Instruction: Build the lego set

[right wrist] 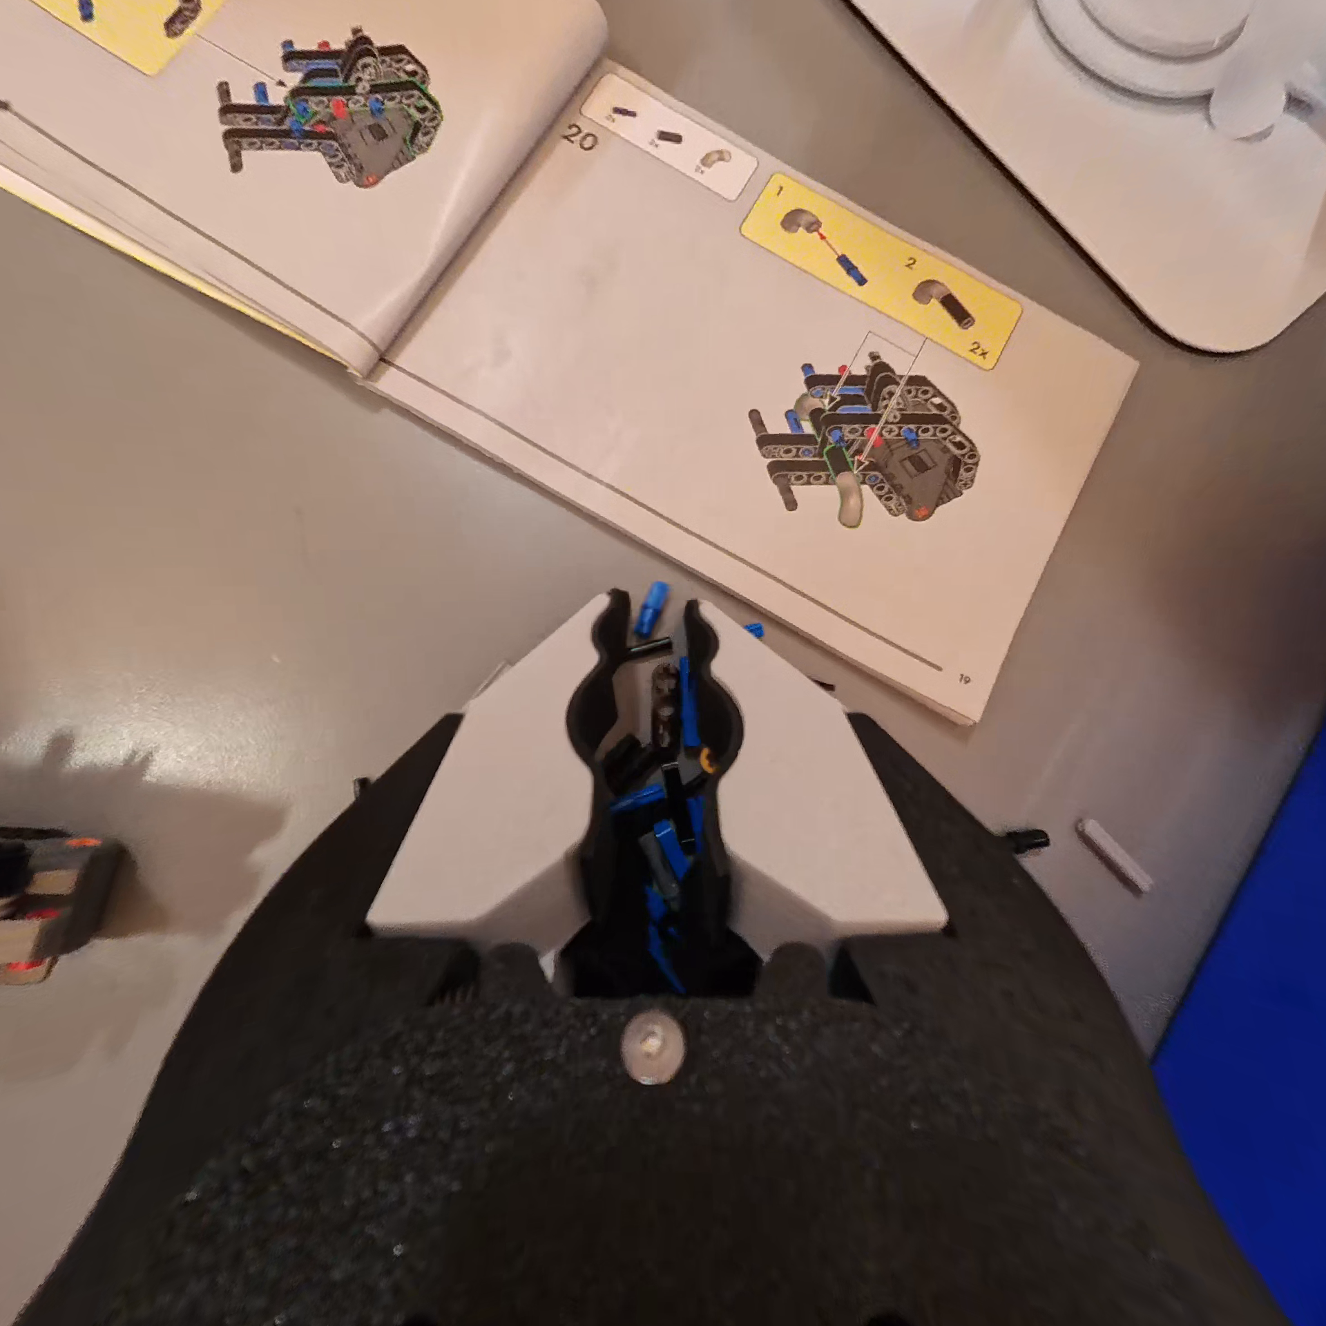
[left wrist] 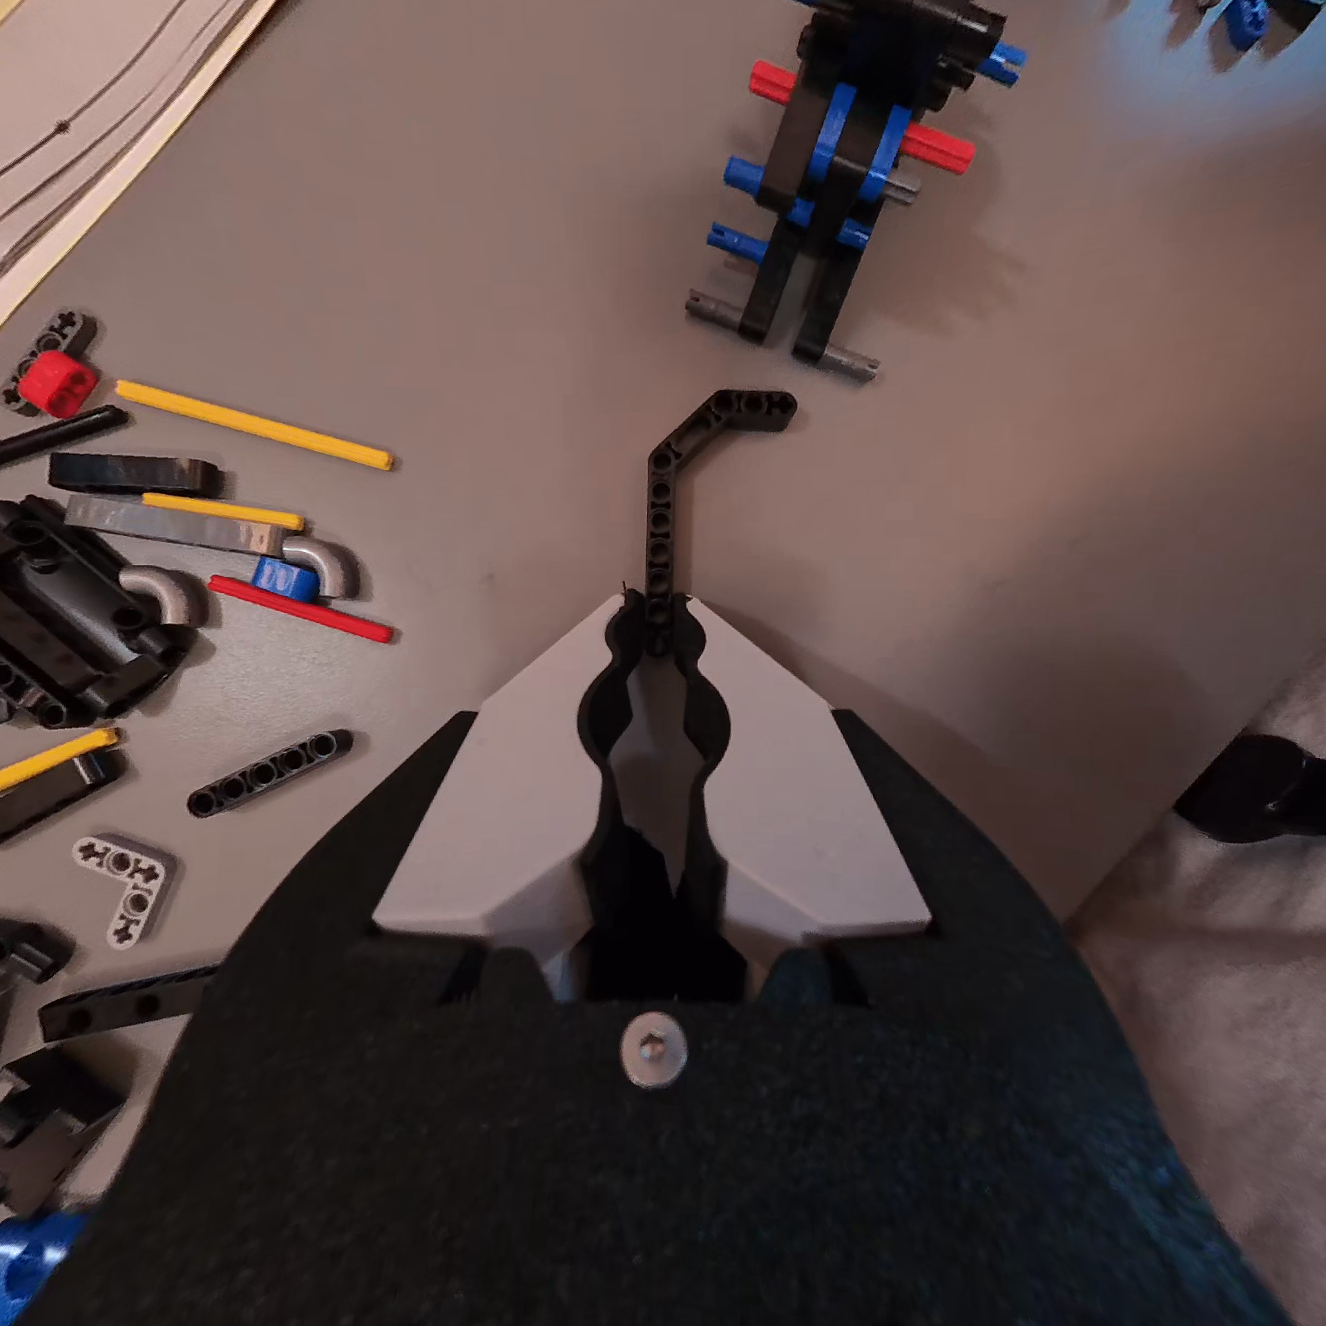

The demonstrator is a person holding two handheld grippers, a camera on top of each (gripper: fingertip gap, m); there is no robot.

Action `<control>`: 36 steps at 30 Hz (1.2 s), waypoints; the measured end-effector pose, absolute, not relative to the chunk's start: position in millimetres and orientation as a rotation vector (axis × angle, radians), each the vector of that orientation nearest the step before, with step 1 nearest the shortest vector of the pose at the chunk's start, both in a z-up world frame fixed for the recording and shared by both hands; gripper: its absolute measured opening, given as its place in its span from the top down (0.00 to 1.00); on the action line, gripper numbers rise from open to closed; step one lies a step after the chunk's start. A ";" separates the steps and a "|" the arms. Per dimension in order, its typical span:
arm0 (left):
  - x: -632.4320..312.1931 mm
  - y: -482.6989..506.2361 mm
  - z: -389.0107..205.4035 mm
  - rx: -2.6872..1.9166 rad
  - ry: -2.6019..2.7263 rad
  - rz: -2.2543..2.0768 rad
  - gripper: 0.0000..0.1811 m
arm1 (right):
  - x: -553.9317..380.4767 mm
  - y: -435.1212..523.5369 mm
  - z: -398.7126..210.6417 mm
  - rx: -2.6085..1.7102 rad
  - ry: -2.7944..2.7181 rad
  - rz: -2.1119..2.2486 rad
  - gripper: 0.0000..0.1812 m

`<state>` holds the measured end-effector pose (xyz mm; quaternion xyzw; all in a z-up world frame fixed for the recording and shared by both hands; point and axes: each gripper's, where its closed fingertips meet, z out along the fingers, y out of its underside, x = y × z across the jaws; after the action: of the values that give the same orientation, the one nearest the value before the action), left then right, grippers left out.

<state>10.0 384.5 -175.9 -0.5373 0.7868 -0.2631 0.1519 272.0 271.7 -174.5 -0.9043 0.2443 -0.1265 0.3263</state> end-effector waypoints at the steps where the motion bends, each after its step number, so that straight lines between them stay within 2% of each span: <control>1: 9.8 385.5 -176.0 -1.540 2.260 -0.757 0.97 | 272.5 271.4 -174.8 -2.367 0.644 -0.331 0.94; 2: 9.6 386.2 -176.0 -1.537 2.262 -0.760 0.97 | 272.5 271.6 -174.8 -2.361 0.644 -0.331 0.97; 8: 9.9 389.2 -175.6 -1.556 2.258 -0.797 0.97 | 263.6 275.4 -164.8 -2.330 0.570 -0.314 0.98; 12: 10.2 395.6 -172.8 -1.590 2.216 -0.818 0.97 | 223.2 284.2 -103.8 -2.163 0.372 -0.241 0.98; 16: 10.8 393.0 -157.4 -1.624 2.155 -0.964 0.97 | 124.0 277.0 -59.3 -2.047 0.021 -0.032 0.98; 21: 15.8 396.8 -141.1 -1.651 2.050 -1.103 0.97 | 38.4 270.6 -115.1 -2.242 -0.118 0.100 0.98; 28: 9.8 404.8 -140.0 -1.536 2.032 -1.009 0.97 | 20.7 290.7 -154.6 -2.343 -0.075 0.016 0.98; 36: -6.2 398.7 -145.1 -1.391 2.064 -0.912 0.97 | 15.3 300.3 -168.9 -2.367 -0.074 -0.041 0.98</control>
<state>-6.2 398.7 -145.1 -0.5091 0.7553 -0.3337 0.2427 15.3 300.3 -168.9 -0.9256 -0.0288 -0.0161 0.3770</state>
